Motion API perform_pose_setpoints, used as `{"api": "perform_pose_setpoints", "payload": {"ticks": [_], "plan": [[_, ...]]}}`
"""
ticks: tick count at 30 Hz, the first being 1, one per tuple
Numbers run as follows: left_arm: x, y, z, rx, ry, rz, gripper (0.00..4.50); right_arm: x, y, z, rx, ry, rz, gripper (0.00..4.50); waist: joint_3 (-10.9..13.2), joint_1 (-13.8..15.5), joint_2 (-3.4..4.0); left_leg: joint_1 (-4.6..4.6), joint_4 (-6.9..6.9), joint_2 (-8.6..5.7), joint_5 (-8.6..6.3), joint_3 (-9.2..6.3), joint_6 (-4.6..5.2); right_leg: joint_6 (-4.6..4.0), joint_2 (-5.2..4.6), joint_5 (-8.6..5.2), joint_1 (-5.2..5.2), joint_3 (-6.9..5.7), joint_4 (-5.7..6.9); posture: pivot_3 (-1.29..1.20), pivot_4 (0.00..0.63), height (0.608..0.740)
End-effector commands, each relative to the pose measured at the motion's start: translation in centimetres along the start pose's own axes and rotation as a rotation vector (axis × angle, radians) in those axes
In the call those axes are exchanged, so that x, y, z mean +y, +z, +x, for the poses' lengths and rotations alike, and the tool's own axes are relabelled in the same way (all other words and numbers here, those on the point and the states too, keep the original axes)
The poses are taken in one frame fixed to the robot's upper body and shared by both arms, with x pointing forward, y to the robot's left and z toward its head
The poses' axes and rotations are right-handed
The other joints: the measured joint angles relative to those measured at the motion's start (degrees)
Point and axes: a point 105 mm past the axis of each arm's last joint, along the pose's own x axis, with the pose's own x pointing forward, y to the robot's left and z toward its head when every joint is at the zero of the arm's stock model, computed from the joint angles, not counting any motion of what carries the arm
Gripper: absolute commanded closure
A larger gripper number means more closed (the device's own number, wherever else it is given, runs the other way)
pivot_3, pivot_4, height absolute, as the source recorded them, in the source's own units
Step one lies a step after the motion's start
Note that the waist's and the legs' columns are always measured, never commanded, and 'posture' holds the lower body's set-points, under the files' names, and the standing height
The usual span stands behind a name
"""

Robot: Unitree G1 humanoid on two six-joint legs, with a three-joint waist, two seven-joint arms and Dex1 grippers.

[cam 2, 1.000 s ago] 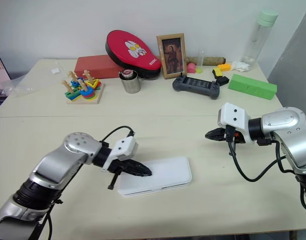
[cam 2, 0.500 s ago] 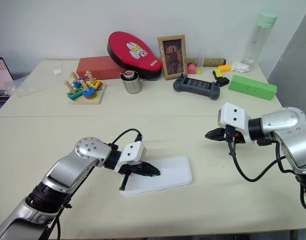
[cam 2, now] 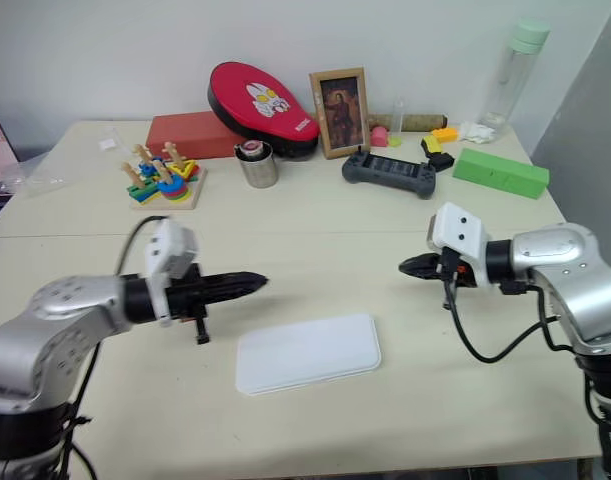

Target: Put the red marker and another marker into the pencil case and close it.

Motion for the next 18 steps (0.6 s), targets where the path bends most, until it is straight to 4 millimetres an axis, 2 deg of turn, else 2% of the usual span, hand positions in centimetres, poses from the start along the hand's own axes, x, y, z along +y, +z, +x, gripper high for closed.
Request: {"api": "perform_pose_setpoints", "payload": {"ticks": [1,9,14,18], "plan": [[1.4,-0.7,-2.3,-0.005,0.211,0.026,4.46,-0.5,0.2,0.0,-0.021,-0.069,0.024,4.5,0.0,0.19,0.0,-0.01,0.0,0.0,0.0,0.0,0.0,0.0,0.0,0.0,-0.01,-0.01,0.02,0.0,0.15,0.74],[3.6,-2.8,-4.4,-0.039,0.513,-0.058,4.46,-1.8,-3.3,-0.7,0.037,-0.205,0.156,4.5,-0.02,1.73,-0.08,-0.01,0.08,-0.01,0.0,-0.02,0.0,0.01,0.0,0.03,0.08,-0.03,-0.07,0.0,0.15,0.74],[4.7,-3.6,-5.5,-0.056,0.606,-0.087,4.46,-2.6,-6.0,-1.9,0.088,-0.295,0.229,4.5,-0.02,1.56,-0.07,-0.01,0.06,-0.01,0.0,0.0,0.0,0.01,0.0,0.04,0.05,-0.02,-0.08,0.0,0.15,0.74],[5.0,-4.4,-5.3,-0.056,0.619,-0.108,4.46,-2.1,-7.5,-2.5,0.117,-0.314,0.262,4.5,-0.02,1.57,-0.07,-0.01,0.02,-0.01,0.0,0.0,0.0,0.01,0.0,0.04,0.06,-0.02,-0.14,0.0,0.15,0.74]]}}
